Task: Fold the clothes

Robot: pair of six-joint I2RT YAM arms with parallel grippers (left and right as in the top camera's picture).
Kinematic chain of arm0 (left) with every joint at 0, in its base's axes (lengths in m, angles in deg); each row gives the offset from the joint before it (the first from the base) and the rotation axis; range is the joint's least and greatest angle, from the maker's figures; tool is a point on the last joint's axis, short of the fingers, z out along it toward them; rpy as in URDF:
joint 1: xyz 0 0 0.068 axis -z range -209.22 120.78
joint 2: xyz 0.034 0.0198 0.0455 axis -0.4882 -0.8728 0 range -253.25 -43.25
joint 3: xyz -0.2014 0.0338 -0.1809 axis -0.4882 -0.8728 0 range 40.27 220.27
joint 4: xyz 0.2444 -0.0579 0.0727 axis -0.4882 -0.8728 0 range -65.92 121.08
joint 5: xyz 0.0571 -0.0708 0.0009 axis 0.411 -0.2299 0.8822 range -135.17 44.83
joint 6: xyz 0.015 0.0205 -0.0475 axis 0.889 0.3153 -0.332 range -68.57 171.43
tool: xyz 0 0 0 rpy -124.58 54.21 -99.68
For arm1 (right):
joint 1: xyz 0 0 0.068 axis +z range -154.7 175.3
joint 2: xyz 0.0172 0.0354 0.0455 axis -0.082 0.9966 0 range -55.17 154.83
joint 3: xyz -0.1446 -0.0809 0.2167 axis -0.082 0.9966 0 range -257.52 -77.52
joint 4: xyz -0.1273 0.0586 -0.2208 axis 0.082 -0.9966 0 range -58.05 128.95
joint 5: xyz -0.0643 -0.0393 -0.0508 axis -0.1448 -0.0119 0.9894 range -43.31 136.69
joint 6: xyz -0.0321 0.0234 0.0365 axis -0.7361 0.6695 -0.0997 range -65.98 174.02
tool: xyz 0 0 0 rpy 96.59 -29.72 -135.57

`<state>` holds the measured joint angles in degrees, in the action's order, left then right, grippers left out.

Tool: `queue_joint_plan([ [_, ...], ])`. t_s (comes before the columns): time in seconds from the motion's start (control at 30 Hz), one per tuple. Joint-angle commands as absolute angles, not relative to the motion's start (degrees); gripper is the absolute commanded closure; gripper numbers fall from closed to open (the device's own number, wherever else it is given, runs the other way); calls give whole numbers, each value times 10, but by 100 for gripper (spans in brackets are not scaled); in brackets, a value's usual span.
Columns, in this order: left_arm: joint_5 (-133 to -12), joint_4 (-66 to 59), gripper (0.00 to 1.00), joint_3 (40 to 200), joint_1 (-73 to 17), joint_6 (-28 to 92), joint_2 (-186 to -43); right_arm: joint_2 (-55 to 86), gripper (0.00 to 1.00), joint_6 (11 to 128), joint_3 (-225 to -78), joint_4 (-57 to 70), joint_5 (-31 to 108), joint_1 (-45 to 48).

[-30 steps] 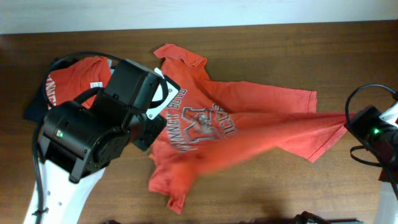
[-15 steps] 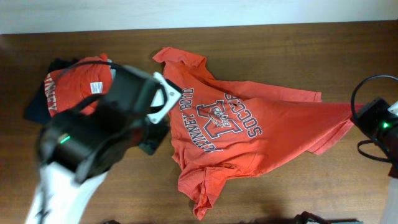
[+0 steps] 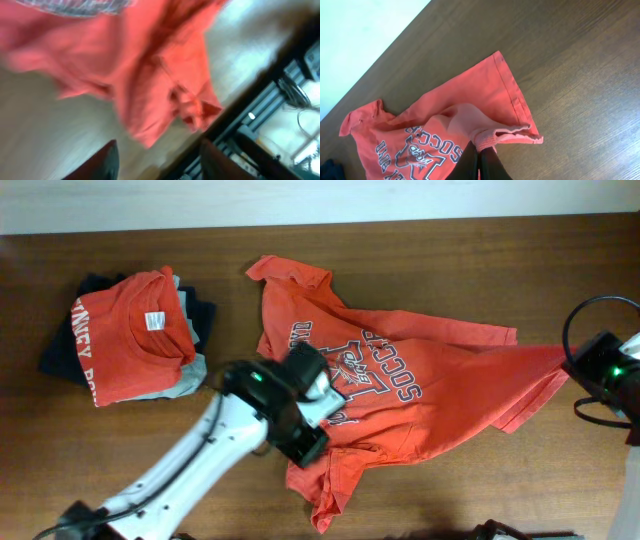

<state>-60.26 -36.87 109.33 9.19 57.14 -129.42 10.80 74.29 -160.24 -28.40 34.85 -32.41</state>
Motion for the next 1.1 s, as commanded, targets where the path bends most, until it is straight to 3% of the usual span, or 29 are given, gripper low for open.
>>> queue_joint_plan([
  [0.0,-687,-340,44,1049,150,593,-1319,115,96,735,-1611,-283,353,-321],
  [0.2,-675,-331,45,1035,211,592,-1394,123,96,735,-1611,-284,353,-321],
  [0.53,-668,-295,47,1035,214,592,-1485,124,96,735,-1611,-284,353,-321],
  [0.7,-658,-289,58,1035,214,592,-1488,124,96,735,-1611,-284,353,-321],
  [0.77,-658,-293,75,1035,214,587,-1488,124,96,735,-1611,-284,353,-321],
  [0.83,-657,-308,99,1040,214,585,-1488,124,96,735,-1611,-283,353,-321],
  [0.93,-646,-365,99,1074,210,583,-1485,124,96,735,-1611,-281,353,-321],
  [1.07,-546,-466,99,1158,195,533,-1455,124,96,735,-1611,-281,362,-321],
])
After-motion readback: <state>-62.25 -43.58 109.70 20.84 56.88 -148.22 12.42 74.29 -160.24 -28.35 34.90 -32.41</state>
